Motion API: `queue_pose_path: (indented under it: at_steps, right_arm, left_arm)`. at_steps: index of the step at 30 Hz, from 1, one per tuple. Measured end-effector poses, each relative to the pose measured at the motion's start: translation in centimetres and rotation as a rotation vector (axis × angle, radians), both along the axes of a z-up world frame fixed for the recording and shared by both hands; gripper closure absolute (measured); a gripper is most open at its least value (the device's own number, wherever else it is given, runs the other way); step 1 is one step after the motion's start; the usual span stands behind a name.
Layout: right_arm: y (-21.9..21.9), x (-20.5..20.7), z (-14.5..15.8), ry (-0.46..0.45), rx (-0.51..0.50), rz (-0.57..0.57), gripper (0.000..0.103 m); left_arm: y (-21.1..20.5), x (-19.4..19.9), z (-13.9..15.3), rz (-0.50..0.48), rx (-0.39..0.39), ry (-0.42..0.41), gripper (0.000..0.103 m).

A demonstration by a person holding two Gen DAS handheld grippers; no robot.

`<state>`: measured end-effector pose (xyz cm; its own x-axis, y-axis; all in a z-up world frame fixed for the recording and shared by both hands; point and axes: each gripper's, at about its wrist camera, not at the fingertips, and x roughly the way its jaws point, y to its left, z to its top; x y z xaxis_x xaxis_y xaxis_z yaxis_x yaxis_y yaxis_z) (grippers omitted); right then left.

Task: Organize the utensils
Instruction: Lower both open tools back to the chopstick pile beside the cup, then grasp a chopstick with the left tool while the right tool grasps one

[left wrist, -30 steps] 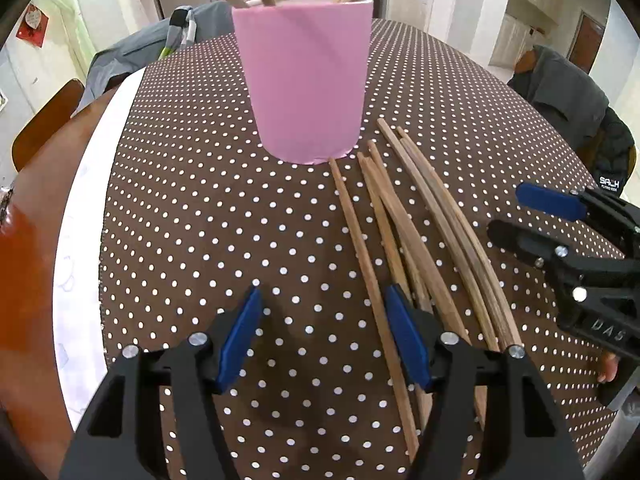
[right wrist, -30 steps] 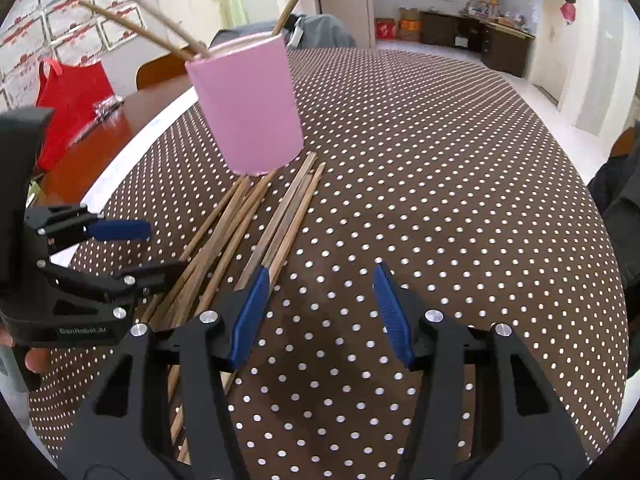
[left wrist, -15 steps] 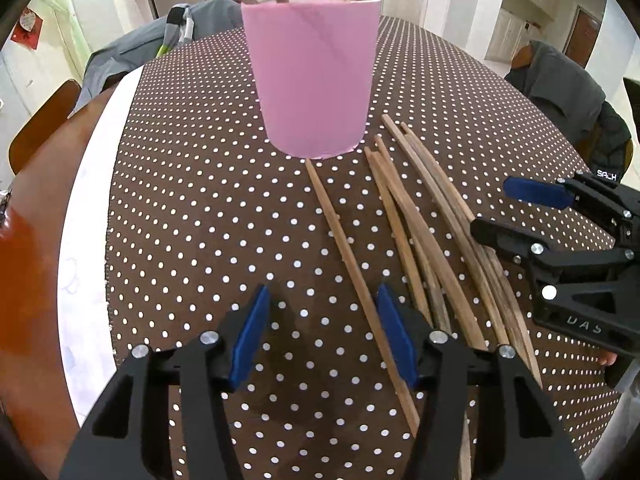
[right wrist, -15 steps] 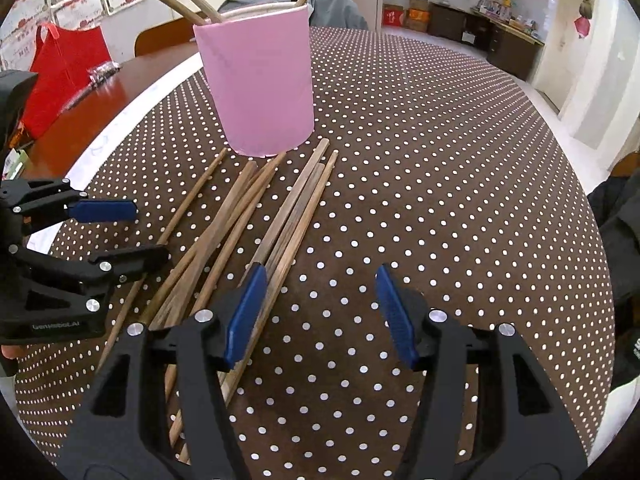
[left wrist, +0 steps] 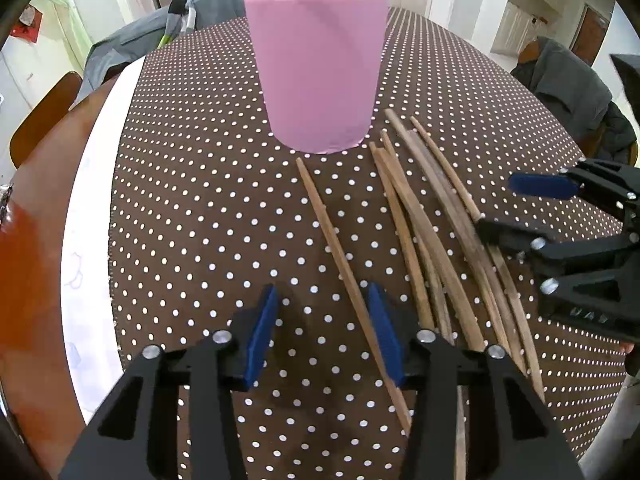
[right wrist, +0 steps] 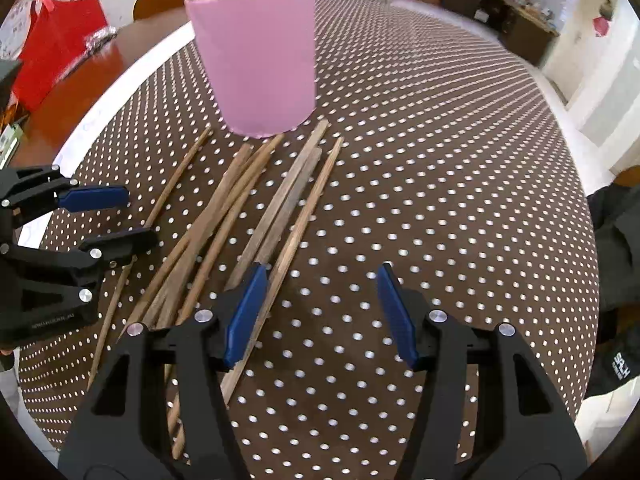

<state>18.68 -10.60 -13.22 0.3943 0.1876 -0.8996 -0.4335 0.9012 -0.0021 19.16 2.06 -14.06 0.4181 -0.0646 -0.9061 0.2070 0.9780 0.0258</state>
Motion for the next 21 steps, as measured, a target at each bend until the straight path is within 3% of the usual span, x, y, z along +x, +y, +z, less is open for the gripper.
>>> queue_pose_path:
  at_steps: [5,7,11,16,21]
  right_arm:
    - [0.8,1.2,0.2,0.037,-0.009,0.011,0.049]
    - [0.4,1.7,0.4,0.052,-0.002,0.015,0.069]
    - [-1.6,2.9,0.8,0.108,0.048,0.003,0.083]
    - [-3.3,3.9,0.8,0.142,0.130,-0.026,0.097]
    - [-5.4,4.4,0.7,0.156,0.211,-0.053,0.097]
  left_arm:
    - [-0.2,0.2,0.1,0.005,0.000,0.001,0.069]
    - [0.0,0.4,0.1,0.012,-0.004,0.004,0.076]
    - [0.8,0.9,0.2,0.056,-0.027,0.014,0.093]
    - [1.1,0.7,0.1,0.088,-0.056,0.000,0.097]
    - [1.1,0.1,0.5,0.091,-0.102,-0.027,0.098]
